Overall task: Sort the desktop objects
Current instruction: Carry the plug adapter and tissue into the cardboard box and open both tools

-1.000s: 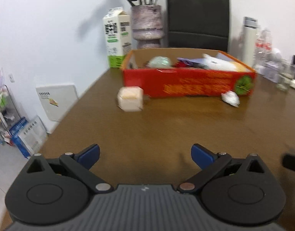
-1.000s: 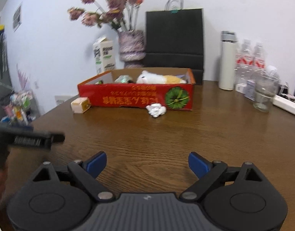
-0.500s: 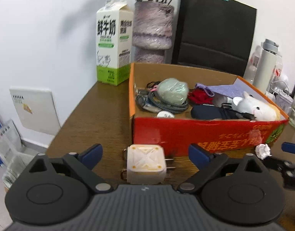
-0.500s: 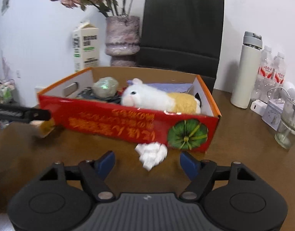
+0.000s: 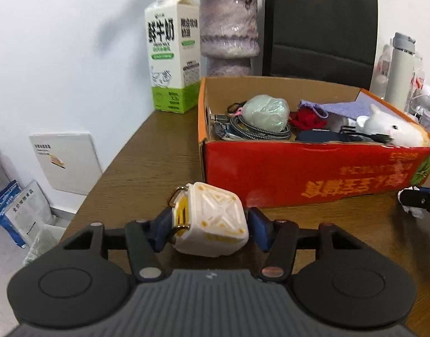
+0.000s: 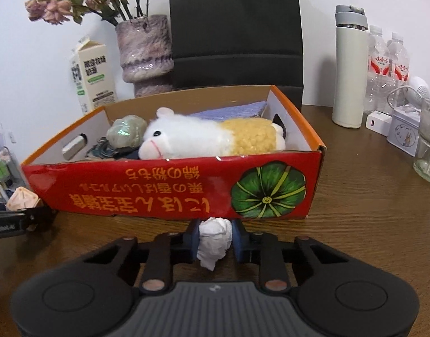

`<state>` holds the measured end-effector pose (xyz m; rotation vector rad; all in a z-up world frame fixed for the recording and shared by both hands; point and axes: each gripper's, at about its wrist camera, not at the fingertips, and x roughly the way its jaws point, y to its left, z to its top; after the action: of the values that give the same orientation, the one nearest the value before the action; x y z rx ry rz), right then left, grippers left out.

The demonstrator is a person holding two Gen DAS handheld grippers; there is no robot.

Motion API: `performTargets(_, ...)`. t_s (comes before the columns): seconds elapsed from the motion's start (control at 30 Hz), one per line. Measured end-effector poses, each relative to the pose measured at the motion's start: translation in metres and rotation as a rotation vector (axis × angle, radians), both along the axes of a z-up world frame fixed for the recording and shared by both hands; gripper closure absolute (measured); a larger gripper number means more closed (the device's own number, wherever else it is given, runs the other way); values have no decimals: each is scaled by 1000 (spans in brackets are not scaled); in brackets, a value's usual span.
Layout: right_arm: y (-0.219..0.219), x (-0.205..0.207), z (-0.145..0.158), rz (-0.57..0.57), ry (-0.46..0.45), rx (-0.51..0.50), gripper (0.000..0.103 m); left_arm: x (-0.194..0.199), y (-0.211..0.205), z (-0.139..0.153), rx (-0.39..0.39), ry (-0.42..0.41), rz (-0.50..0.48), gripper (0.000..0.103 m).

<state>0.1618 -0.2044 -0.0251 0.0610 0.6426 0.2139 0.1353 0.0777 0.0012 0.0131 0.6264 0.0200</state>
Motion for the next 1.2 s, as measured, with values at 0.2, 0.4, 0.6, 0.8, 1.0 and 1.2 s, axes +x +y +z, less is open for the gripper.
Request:
performTargets(0.2,-4,-44,8,5,-46,-29,82,-73,-19,6,-57,-25,75,44)
performTargets(0.4,-11,-137,33,14,-196,27,82,-163,-43,18,-130,-41,41,44)
performTargets(0.6,-24,-232,33,46,-240,147,82,-240,-79,25,-69,-43,-77,44)
performTargets(0.8,-30,-298,45,57,-329,56,82,-278,-87,46,-48,-115,-129,44)
performTargets(1.0,-43,-296,54,27,-359,74,82,-260,-85,53,-52,-148,-112,44)
performTargets(1.2,-42,-272,67,58,-385,96,82,-231,-64,78,-88,-229,-54,44)
